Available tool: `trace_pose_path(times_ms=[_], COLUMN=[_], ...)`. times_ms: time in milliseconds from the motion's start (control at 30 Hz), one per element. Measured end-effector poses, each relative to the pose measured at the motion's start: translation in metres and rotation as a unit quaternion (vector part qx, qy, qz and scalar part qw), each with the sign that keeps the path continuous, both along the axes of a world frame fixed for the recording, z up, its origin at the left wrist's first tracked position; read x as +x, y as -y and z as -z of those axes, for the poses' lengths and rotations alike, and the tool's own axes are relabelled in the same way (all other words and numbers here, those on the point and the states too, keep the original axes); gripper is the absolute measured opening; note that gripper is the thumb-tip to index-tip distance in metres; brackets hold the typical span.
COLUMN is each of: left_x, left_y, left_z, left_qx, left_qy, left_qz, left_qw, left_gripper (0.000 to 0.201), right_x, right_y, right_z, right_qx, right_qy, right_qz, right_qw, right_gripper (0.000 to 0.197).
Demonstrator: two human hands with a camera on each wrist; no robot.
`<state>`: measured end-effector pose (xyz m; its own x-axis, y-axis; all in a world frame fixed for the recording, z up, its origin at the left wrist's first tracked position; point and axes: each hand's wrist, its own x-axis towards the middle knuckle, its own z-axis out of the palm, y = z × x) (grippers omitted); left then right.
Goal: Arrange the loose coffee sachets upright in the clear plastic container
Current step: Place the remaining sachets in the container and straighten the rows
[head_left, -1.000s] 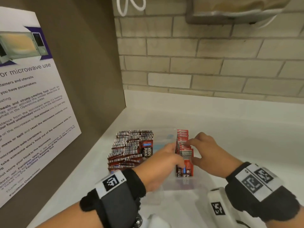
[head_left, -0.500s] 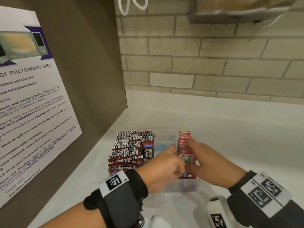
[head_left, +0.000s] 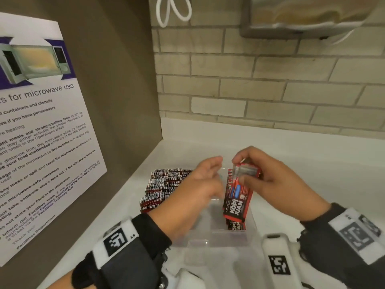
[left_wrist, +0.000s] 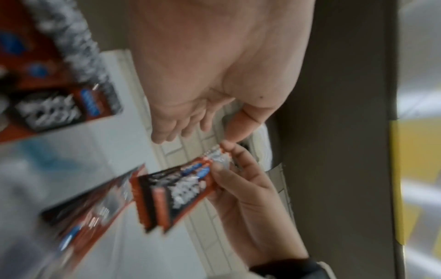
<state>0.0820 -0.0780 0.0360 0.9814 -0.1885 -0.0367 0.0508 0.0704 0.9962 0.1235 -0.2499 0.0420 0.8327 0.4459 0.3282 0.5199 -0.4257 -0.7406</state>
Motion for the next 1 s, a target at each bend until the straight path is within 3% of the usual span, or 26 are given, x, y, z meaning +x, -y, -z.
trace_pose_path(times_ms=[133,233,333,433,533,700,867,1000], left_x=[0.000,-0.006,-0.014,-0.016,-0.017,-0.016,-0.014,-0.015], left_y=[-0.020,-0.029,-0.035,-0.043,-0.052,-0.058,-0.054,-0.051], left_z=[-0.015,-0.019,-0.018,-0.015,-0.014,-0.015,-0.011,-0.010], left_qx=[0.034,0.028,-0.012,-0.055,-0.091,-0.102,-0.123,-0.137], left_qy=[0.046,0.030,0.028,0.024,0.035,0.049,0.045,0.055], left_qz=[0.027,0.084,0.103,0.052,-0.009,-0.093,-0.086,-0.096], left_qw=[0.998,0.996,0.994,0.997,0.995,0.989,0.988,0.984], left_gripper=[0.047,0.050,0.046,0.036,0.040,0.036,0.036,0.037], right_x=[0.000,0.001,0.002,0.000,-0.005,-0.016,-0.013,-0.013], right_y=[-0.011,-0.027,-0.043,-0.057,-0.065,-0.080,-0.088,-0.090], right_z=[-0.035,-0.048,-0.049,-0.041,-0.028,-0.006,0.005,0.006], right_qx=[0.134,0.191,0.173,0.158,0.201,0.243,0.280,0.296], right_qy=[-0.083,-0.137,-0.120,-0.051,-0.025,-0.108,-0.113,-0.103], right_qz=[-0.116,-0.181,-0.159,-0.086,-0.023,-0.067,-0.065,-0.062], right_qw=[0.981,0.955,0.965,0.982,0.979,0.962,0.951,0.947], right_gripper=[0.032,0.032,0.033,0.035,0.035,0.033,0.038,0.019])
